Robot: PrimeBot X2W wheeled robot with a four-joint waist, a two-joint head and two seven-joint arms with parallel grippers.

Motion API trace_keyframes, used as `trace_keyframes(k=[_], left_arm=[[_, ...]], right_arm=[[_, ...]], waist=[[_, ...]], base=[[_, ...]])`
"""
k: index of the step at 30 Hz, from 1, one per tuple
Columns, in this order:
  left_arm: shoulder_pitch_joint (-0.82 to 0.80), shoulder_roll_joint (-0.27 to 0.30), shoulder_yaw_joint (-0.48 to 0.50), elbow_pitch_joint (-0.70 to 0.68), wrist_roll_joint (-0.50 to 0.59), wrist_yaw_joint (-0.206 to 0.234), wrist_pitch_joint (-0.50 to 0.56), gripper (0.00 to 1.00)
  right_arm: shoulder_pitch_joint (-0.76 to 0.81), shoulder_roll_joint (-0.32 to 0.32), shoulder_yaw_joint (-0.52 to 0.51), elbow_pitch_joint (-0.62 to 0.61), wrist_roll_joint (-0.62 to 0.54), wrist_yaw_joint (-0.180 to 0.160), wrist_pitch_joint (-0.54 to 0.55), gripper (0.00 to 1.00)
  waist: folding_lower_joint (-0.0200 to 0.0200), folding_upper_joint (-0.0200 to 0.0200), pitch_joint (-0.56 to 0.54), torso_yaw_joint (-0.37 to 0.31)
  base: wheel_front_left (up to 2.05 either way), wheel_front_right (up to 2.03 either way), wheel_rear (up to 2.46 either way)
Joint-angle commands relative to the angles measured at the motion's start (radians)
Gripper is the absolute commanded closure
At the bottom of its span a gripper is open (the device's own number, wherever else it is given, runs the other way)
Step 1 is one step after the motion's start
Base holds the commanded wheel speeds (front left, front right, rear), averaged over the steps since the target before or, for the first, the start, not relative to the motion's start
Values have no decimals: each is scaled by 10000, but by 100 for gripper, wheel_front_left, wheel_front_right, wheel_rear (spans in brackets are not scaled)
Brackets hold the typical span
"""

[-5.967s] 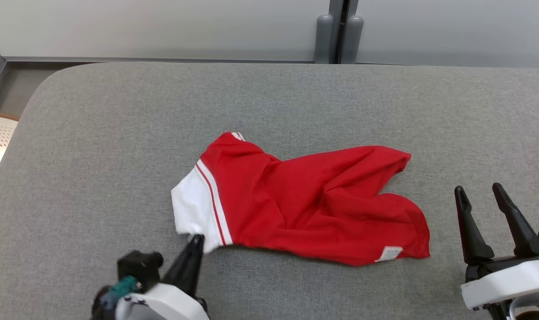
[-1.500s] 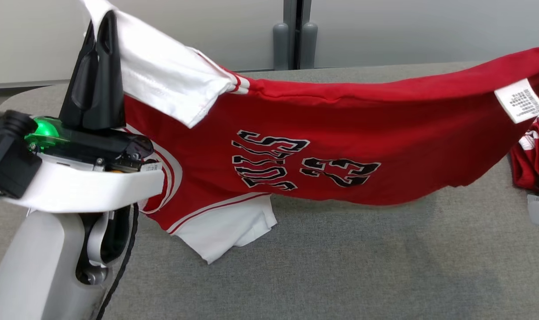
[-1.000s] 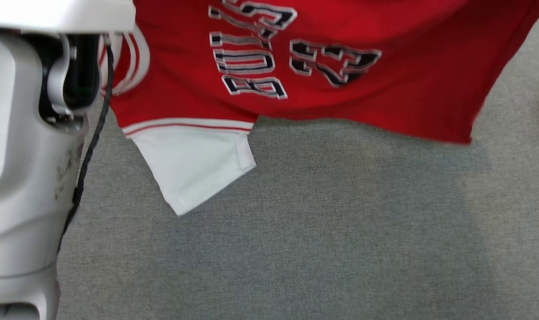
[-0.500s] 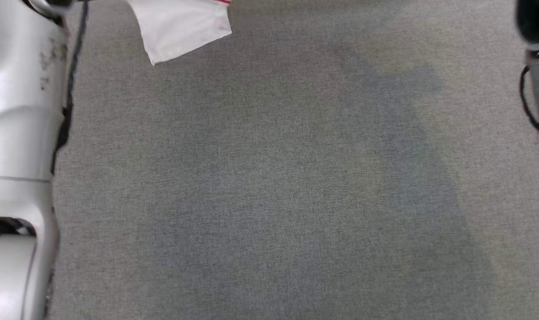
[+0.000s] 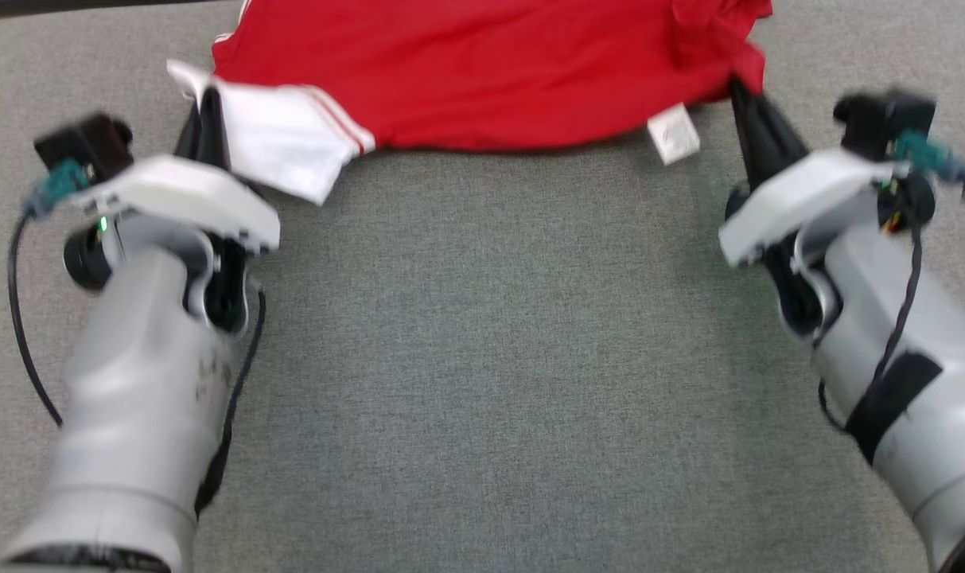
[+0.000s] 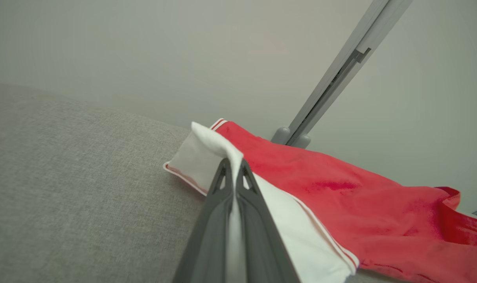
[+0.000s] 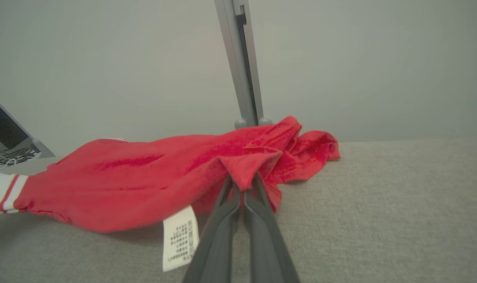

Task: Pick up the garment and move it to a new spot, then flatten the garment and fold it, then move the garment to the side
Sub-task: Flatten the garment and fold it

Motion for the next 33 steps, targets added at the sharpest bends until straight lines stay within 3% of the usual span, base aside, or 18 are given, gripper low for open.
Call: trace_keyframes(k=[1,3,10,19,24,33], left_arm=[[375,15,148,-220,155,-34,-37,100],[1153,61,392,-687,413,-35,-37,100],[3863,-44,1065,-2446,1059,-120,-26,100],[6737,-101,954,-4624,1413,-110,8,100],[8609,-27,805,-6694,1445,343,892,100],[11533,-6,489,-11012,1409,1531,3237,100]], right_arm=[[358,-57,15,-68,213,0,-95,100],[1019,-101,18,-328,450,0,-143,100],[3852,-433,-1637,-2550,291,-2,-133,100],[7596,-190,-2975,-4641,-377,-2,-132,100],[9300,-189,-3412,-5623,-775,-2,87,100],[11694,179,-4774,-7395,-1478,-2,1694,100]], waist=[[0,0,-144,20],[0,0,-353,34],[0,0,-1253,250],[0,0,-2386,503],[0,0,-2902,559],[0,0,-3468,755]], base=[[0,0,0],[0,0,0],[0,0,0],[0,0,0],[0,0,0],[0,0,0]])
